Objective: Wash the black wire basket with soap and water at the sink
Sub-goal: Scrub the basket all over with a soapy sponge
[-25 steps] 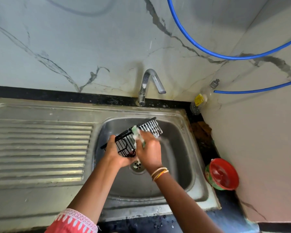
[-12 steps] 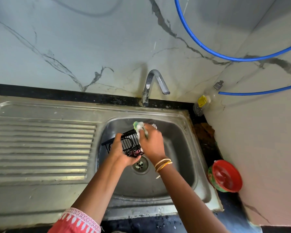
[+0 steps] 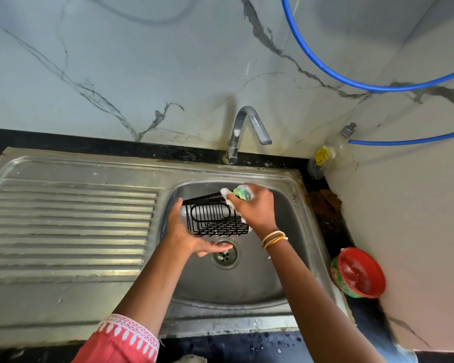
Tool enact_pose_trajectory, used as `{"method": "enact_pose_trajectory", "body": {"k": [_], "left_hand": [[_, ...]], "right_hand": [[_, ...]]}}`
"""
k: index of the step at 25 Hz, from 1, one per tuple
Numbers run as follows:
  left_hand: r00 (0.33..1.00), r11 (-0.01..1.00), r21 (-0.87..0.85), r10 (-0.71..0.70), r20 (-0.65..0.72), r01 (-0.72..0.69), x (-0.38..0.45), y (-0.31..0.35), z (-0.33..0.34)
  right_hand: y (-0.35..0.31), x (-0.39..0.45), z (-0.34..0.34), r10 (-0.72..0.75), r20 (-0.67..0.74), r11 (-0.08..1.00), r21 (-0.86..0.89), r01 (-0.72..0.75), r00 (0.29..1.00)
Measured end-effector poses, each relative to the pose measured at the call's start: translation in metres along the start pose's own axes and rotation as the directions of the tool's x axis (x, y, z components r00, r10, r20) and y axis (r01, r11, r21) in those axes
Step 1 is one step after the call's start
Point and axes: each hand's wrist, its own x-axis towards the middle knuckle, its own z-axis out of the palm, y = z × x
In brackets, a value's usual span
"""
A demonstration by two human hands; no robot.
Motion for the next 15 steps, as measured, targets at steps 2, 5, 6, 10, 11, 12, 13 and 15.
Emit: {"method": "enact_pose_trajectory", "body": {"k": [2,5,6,10,11,12,13,15], "left_hand": [[0.998,1.000,-0.015,-0.014,-0.067,0.013,0.004,0.007,-0.010],[0.989,0.993,0.096,-0.080,0.122,0.069,0.011,0.010,-0.021],[0.980,0.986,0.140,-0.113,0.166,0.090,0.013,0.008,-0.020],[0.983,0.971,0.216,-0.132,0.131,0.101,0.017,0.002,-0.017],[0.985,0.972,0.211,-0.127,0.115,0.100,0.018,-0.003,-0.015],[0.986,0.976,0.193,-0.125,0.108,0.102,0.017,-0.007,-0.012],[0.988,0.979,0.184,-0.111,0.106,0.091,0.015,-0.012,-0.009],[0.993,0.980,0.192,-0.070,0.100,0.050,0.014,-0.016,-0.003]], "right_hand": [[0.002,0.008,-0.016,0.092,0.030,0.975,0.200,-0.096,0.995],[0.001,0.010,-0.033,0.136,0.126,0.915,0.364,-0.173,0.983],[0.002,0.011,-0.034,0.139,0.163,0.912,0.364,-0.190,0.977],[0.011,0.012,-0.030,0.147,0.124,0.921,0.345,-0.181,0.981],[0.009,0.010,-0.027,0.110,0.082,0.937,0.322,-0.131,0.990],[0.008,0.009,-0.022,0.050,0.034,0.973,0.223,-0.056,0.998],[0.004,0.004,-0.017,-0.032,-0.025,0.999,0.013,0.032,0.999],[0.001,-0.009,-0.002,-0.169,-0.092,0.886,-0.450,0.110,0.981]]}}
